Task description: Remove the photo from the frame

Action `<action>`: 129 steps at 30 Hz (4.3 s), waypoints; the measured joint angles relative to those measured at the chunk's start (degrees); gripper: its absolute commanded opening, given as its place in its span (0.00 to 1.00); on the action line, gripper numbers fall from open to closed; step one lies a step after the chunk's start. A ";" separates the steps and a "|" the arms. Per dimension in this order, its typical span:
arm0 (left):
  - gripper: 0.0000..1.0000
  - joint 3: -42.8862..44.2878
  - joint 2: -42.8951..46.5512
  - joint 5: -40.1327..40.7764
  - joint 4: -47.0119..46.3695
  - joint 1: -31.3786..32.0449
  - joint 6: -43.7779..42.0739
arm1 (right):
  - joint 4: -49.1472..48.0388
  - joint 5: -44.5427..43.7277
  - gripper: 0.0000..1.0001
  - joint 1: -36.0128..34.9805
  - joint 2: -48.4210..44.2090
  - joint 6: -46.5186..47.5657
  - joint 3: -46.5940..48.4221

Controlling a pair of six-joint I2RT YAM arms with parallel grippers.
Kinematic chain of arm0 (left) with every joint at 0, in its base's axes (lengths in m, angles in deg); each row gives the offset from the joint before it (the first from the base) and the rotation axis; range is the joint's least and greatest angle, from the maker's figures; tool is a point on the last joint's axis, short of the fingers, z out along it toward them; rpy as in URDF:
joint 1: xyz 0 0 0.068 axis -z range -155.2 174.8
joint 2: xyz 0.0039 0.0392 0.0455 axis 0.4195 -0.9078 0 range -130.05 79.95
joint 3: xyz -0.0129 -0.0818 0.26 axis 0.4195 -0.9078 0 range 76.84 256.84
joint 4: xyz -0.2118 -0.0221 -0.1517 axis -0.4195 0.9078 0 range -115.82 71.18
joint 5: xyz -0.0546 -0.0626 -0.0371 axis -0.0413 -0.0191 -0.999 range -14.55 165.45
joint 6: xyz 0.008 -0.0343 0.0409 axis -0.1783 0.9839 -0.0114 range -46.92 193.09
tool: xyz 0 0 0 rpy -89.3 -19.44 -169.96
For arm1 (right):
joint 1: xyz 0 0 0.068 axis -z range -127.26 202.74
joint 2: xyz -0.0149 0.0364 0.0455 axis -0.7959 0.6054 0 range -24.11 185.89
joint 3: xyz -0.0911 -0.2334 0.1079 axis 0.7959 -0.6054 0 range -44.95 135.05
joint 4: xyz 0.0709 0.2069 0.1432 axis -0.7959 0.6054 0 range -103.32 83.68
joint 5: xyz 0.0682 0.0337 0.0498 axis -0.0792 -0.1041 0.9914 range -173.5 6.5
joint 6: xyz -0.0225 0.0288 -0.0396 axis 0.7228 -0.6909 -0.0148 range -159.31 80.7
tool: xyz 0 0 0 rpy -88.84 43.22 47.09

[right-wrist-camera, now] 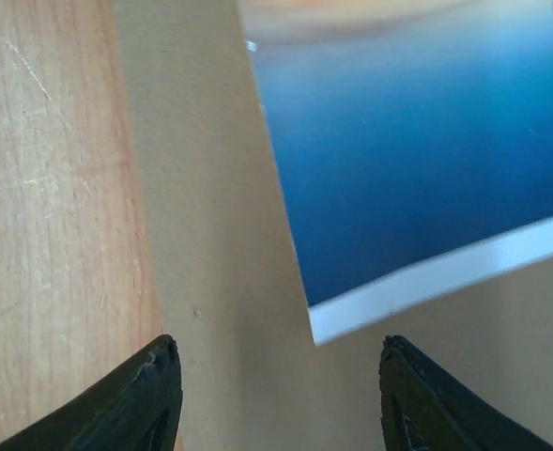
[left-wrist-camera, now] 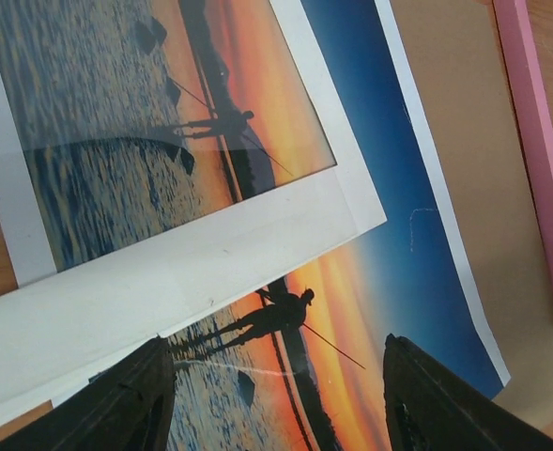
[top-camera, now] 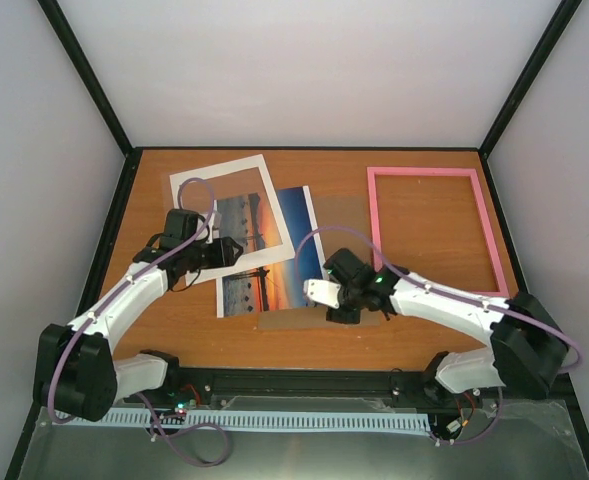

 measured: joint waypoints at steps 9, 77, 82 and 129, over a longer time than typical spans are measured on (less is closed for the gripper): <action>0.64 0.00 0.22 3.28 -0.61 -0.20 -1.18 | -7.78 -14.27 0.52 -10.80 8.22 2.01 -1.07; 0.68 -0.02 6.14 12.46 -1.84 -7.96 -0.81 | 32.54 -3.39 0.03 -11.98 -9.18 8.02 45.46; 0.68 -0.02 6.38 13.31 -1.84 -8.44 -0.66 | 26.38 -13.33 0.03 -9.55 -7.63 11.47 51.49; 0.69 -2.21 9.11 4.24 -4.57 -8.72 0.04 | 2.21 1.33 0.59 3.72 -8.11 7.41 12.35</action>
